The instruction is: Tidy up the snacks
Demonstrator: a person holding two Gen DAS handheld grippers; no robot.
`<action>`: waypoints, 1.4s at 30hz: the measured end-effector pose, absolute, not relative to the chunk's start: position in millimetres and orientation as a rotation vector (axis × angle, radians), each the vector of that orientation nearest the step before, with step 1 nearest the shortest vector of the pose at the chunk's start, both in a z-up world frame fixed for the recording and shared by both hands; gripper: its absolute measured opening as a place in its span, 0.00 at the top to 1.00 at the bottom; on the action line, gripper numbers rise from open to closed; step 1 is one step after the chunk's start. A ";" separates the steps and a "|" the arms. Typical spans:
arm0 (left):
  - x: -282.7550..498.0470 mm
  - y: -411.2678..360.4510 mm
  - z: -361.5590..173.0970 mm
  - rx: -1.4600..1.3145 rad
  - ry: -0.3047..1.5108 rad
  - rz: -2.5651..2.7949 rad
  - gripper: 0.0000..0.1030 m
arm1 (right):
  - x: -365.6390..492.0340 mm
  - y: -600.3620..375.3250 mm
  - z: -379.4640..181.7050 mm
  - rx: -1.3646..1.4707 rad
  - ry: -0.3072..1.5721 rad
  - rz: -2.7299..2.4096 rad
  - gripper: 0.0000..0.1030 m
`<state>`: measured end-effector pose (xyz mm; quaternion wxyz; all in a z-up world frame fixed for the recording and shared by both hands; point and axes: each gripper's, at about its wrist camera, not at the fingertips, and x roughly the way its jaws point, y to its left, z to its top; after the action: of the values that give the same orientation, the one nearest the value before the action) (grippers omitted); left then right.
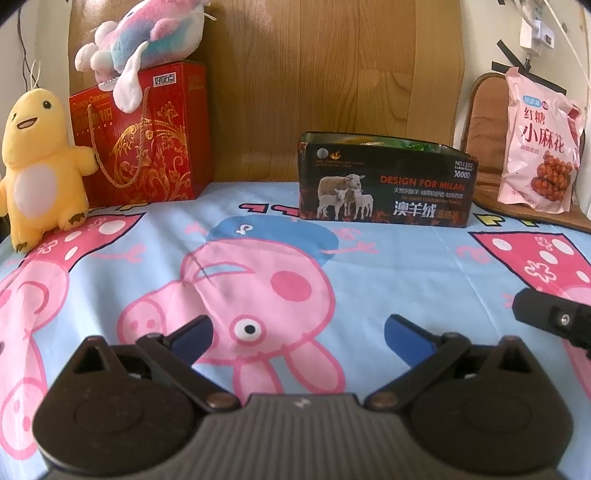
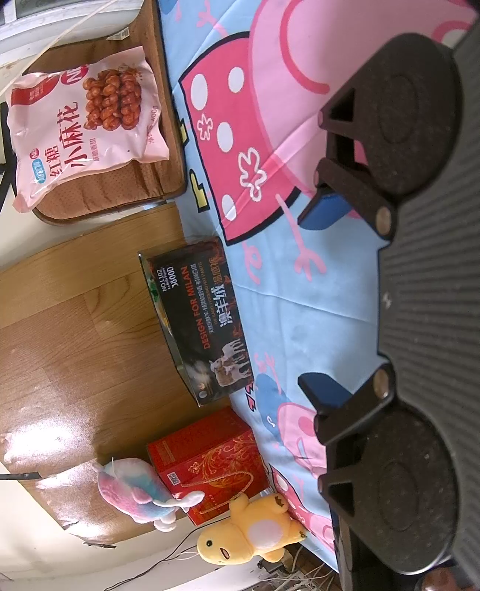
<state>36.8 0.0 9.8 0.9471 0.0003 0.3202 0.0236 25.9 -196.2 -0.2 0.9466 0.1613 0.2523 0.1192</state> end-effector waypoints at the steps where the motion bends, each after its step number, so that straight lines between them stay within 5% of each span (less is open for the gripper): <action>1: 37.1 0.0 9.7 0.001 0.653 0.048 0.00 | 25.9 -196.1 -0.2 0.329 0.514 0.242 0.16; 42: 38.4 -10.5 7.6 0.100 0.665 0.082 0.00 | 25.3 -197.8 -1.1 0.342 0.502 0.240 0.14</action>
<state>38.4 -10.5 7.6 0.9432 0.0491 0.3261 0.0402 25.3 -197.8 -1.1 0.9472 0.1680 0.2466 0.1177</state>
